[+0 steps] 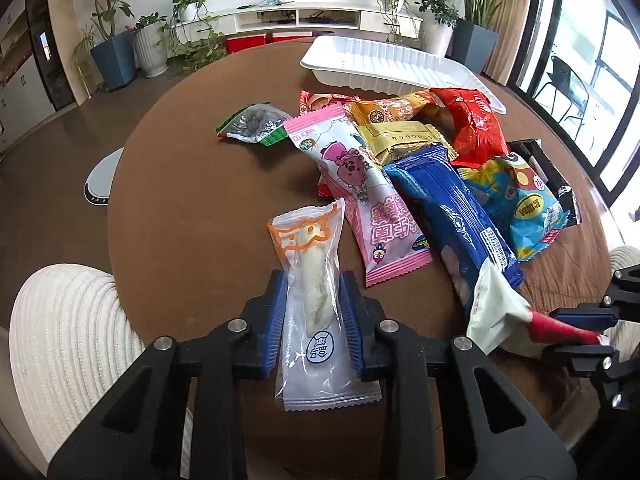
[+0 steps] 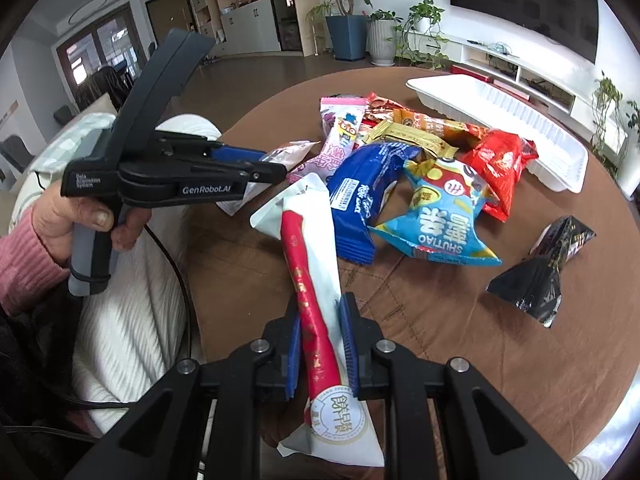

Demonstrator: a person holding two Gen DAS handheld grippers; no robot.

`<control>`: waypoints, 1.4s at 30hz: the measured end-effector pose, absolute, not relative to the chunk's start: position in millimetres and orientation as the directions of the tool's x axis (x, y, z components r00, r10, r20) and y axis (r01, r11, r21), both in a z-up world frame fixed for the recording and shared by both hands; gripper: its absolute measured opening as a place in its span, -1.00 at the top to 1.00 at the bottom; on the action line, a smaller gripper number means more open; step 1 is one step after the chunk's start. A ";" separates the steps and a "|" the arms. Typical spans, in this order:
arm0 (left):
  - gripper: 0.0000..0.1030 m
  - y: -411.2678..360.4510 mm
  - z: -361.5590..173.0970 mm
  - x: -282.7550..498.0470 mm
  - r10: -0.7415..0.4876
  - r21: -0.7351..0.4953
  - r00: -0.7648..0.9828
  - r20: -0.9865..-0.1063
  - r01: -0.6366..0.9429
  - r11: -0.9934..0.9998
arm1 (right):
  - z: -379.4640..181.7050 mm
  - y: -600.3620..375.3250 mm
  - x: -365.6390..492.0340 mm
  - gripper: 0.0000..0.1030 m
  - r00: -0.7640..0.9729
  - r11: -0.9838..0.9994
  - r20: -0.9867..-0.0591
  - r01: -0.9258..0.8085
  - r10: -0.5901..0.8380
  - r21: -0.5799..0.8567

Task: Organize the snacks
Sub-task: 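Lift both held packets and carry them toward the white tray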

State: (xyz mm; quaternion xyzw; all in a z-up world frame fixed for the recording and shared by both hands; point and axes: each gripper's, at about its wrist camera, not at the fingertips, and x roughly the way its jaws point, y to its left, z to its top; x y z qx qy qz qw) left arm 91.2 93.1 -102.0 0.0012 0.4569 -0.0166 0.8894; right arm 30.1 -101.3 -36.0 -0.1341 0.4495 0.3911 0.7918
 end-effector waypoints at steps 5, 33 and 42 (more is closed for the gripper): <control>0.58 94.9 -101.8 89.3 -0.041 -0.029 0.581 -0.813 0.030 0.999 | -42.8 -88.5 29.2 0.53 0.302 0.648 -0.834 -0.757 0.462 0.085; 0.64 110.8 -98.9 75.3 -0.192 -0.198 0.547 -0.815 0.050 0.979 | -51.6 -89.1 44.1 0.66 0.046 0.574 -0.708 -0.623 0.705 0.531; 0.63 107.7 -99.9 73.7 -0.187 -0.178 0.546 -0.817 0.071 0.982 | -49.5 -49.2 21.0 0.54 0.115 0.590 -0.799 -0.737 0.590 0.330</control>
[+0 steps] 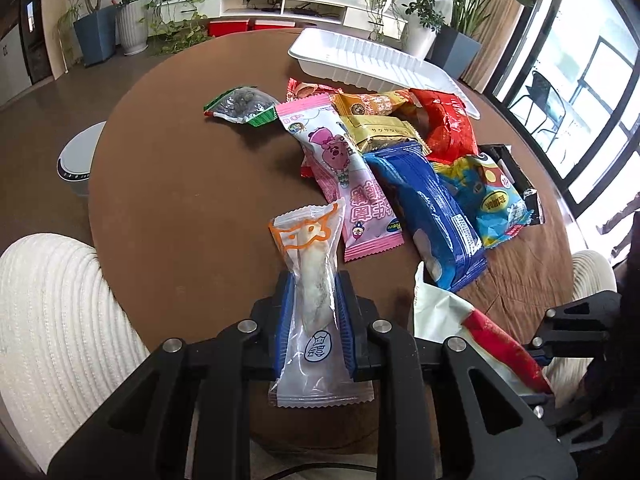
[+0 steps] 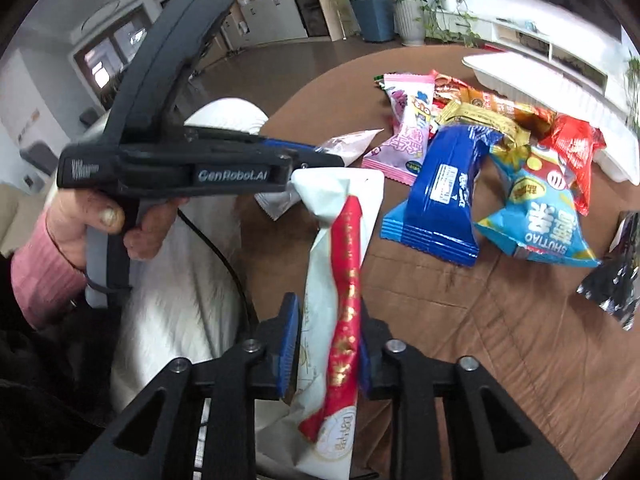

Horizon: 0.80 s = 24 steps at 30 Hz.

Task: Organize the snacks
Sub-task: 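Lift both held packets and carry them toward the white tray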

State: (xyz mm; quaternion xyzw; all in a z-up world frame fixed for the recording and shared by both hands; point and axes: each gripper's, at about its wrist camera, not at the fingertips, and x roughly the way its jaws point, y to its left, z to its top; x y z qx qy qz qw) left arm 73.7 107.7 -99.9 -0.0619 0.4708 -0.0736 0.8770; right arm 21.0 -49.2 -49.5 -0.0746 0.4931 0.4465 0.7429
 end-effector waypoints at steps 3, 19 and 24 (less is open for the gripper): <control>0.64 110.1 -99.8 75.0 -0.206 -0.201 0.542 -0.815 0.070 0.977 | -57.3 -69.0 39.9 0.60 0.040 0.579 -0.734 -0.644 0.678 0.500; 0.65 128.6 -91.0 72.6 -0.373 -0.404 0.527 -0.764 0.060 0.913 | -89.2 -115.3 66.6 0.62 -0.077 0.327 -0.358 -0.266 0.931 0.907; 0.65 129.2 -76.8 71.6 -0.397 -0.424 0.540 -0.742 0.081 0.902 | -89.0 -127.4 76.2 0.62 -0.047 0.280 -0.299 -0.242 0.953 0.929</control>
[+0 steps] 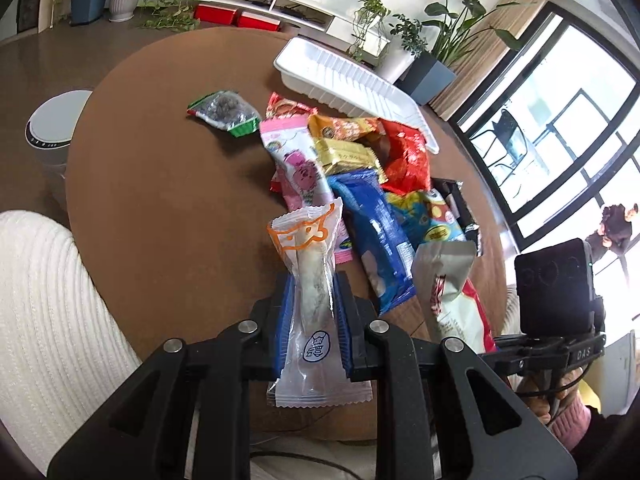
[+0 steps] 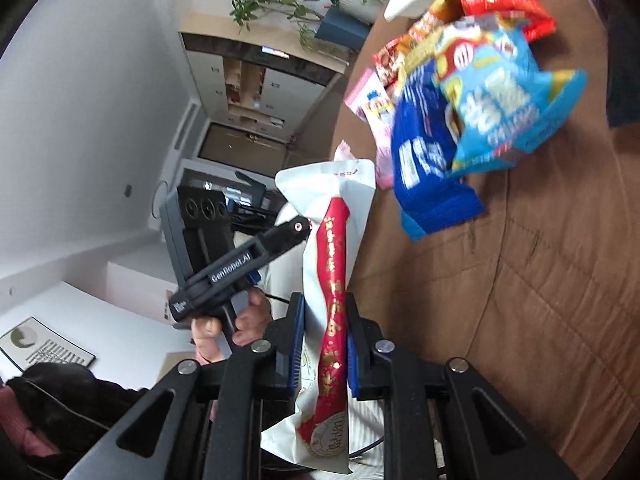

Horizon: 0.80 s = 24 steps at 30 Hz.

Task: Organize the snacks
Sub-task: 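Lift both held packets and carry them toward the white tray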

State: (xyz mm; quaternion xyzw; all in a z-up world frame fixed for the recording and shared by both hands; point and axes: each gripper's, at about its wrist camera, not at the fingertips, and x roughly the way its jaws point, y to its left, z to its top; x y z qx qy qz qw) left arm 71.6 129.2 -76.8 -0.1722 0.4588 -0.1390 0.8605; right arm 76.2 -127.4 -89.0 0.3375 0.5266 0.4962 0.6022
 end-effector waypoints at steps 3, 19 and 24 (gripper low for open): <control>0.65 127.6 -65.4 75.1 -0.410 -0.430 0.552 -0.726 0.101 0.897 | -85.6 -131.7 82.0 0.62 -0.004 0.277 -0.287 -0.250 0.958 0.928; 0.65 116.1 -13.9 167.9 -0.437 -0.422 0.585 -0.683 0.172 0.890 | -43.7 -216.9 186.1 0.62 0.326 0.386 -0.303 -0.230 0.896 0.893; 0.65 108.3 -3.3 204.6 -0.431 -0.404 0.584 -0.688 0.185 0.896 | -49.7 -231.6 223.3 0.62 0.387 0.425 -0.328 -0.196 0.862 0.884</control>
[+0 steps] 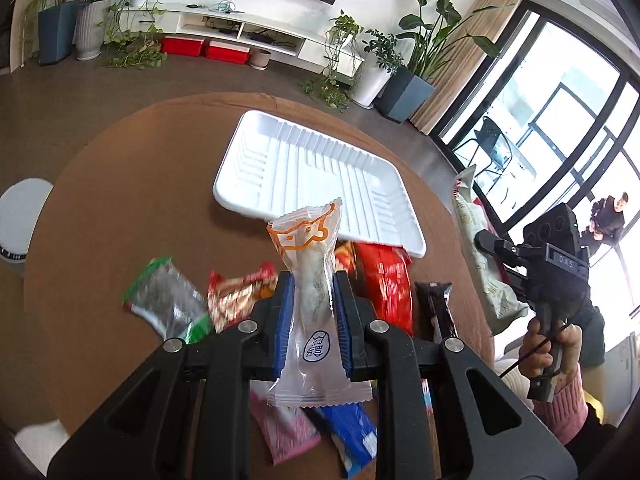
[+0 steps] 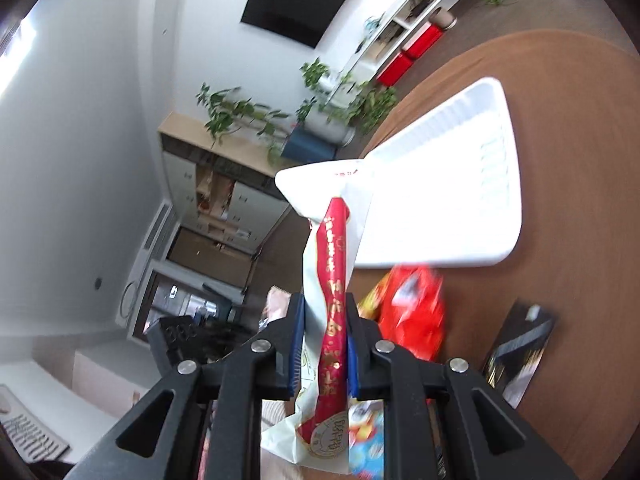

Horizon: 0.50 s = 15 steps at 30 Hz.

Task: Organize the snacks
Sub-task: 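Lift both held packets and carry them toward the white tray, then lower both packets into the white tray and open both tools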

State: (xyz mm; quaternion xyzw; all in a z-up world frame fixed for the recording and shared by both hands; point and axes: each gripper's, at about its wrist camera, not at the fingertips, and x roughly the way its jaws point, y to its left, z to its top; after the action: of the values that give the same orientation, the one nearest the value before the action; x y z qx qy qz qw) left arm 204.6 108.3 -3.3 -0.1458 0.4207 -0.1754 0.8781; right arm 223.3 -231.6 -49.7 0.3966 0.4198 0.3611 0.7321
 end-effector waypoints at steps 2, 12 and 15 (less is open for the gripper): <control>0.65 102.1 0.3 219.3 -0.431 -0.395 0.580 -0.691 0.196 0.898 | -55.1 -235.7 237.4 0.62 0.408 0.443 -0.343 -0.178 0.846 0.879; 0.65 52.7 -4.3 295.1 -0.430 -0.340 0.546 -0.719 0.264 0.903 | -76.4 -258.6 285.6 0.62 0.464 0.502 -0.406 -0.100 0.787 0.859; 0.64 33.6 -12.8 314.4 -0.424 -0.320 0.532 -0.733 0.280 0.905 | -80.7 -263.9 299.0 0.62 0.472 0.519 -0.424 -0.085 0.773 0.851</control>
State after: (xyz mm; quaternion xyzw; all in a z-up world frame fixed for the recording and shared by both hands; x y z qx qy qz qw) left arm 314.4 33.6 -12.8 -0.0820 0.4395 -0.2017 0.8714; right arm 299.0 -263.9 -80.7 0.4009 0.4291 0.2826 0.7585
